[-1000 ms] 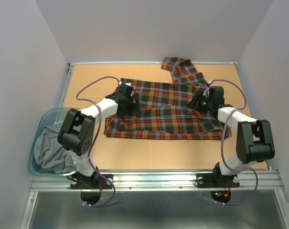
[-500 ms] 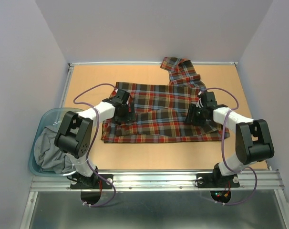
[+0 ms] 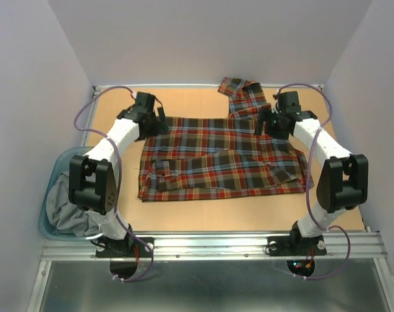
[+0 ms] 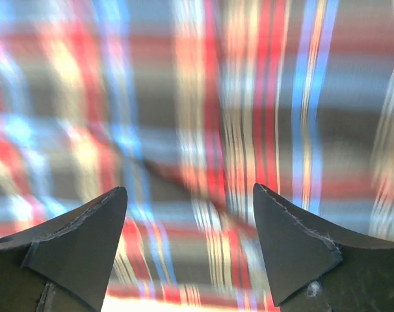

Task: Fold and stack the long sleeve shirts
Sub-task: Fold the shirt

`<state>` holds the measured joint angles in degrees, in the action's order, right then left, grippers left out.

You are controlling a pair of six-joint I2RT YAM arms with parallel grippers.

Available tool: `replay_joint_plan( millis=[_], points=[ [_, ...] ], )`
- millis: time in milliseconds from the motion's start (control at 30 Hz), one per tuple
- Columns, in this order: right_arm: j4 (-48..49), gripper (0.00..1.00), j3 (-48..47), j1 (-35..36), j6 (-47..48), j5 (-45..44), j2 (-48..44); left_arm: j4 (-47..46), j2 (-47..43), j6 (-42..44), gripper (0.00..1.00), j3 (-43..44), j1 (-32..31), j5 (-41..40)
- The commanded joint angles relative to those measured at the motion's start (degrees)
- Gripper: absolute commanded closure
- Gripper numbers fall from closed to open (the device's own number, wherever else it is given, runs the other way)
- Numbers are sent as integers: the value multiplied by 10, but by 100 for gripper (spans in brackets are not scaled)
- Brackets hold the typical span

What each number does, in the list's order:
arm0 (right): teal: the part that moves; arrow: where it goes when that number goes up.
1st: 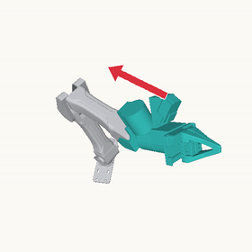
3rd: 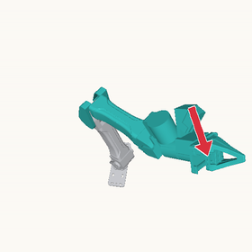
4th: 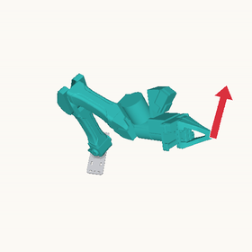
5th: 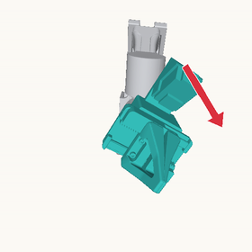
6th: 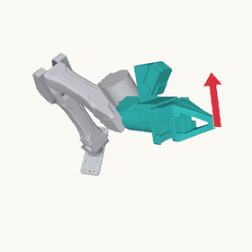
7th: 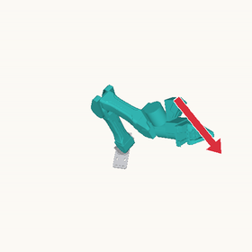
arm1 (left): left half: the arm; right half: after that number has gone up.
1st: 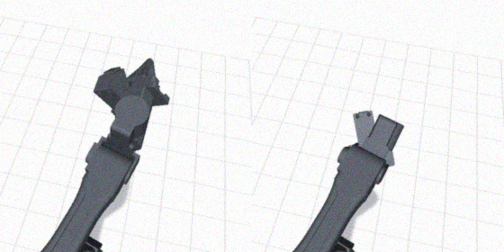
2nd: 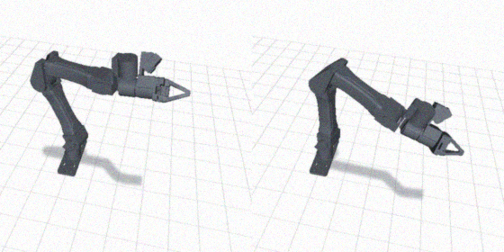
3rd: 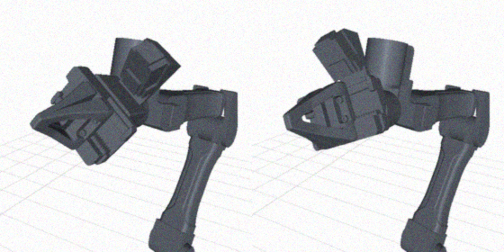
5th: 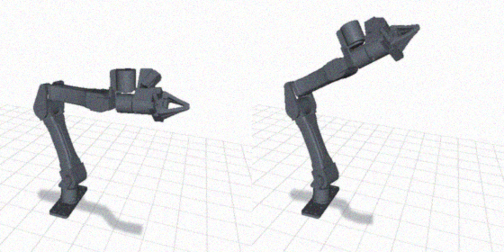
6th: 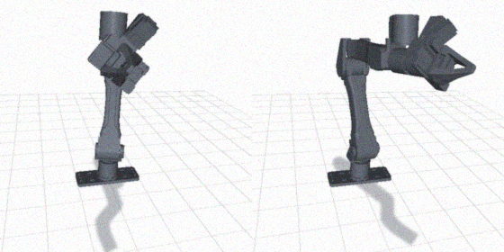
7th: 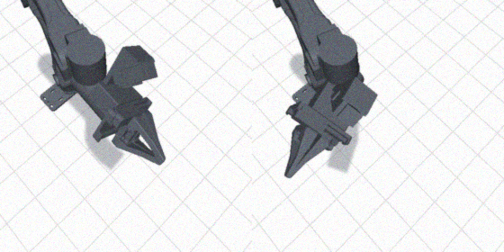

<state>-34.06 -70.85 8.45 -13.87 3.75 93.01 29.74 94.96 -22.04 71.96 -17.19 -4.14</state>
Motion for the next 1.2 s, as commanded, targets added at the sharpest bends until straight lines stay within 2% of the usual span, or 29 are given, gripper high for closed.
replay_joint_plan(
  millis=[0,200,400,533,833,1167],
  points=[
    [0,17,-116,-31,36,-28,54,-24,42,-9,5,126,46,-53],
    [6,18,-220,-71,46,-7,142,2,184,-38,5,291,73,-62],
    [21,18,-287,-82,53,-13,213,3,282,-66,17,383,81,-64],
    [36,18,-295,-102,61,-3,239,-20,319,-36,19,413,81,-54],
    [74,19,-266,-110,72,18,253,-75,353,28,20,403,87,-2],
    [94,19,-250,-117,70,35,258,-115,388,97,28,409,87,-3]
  ],
)
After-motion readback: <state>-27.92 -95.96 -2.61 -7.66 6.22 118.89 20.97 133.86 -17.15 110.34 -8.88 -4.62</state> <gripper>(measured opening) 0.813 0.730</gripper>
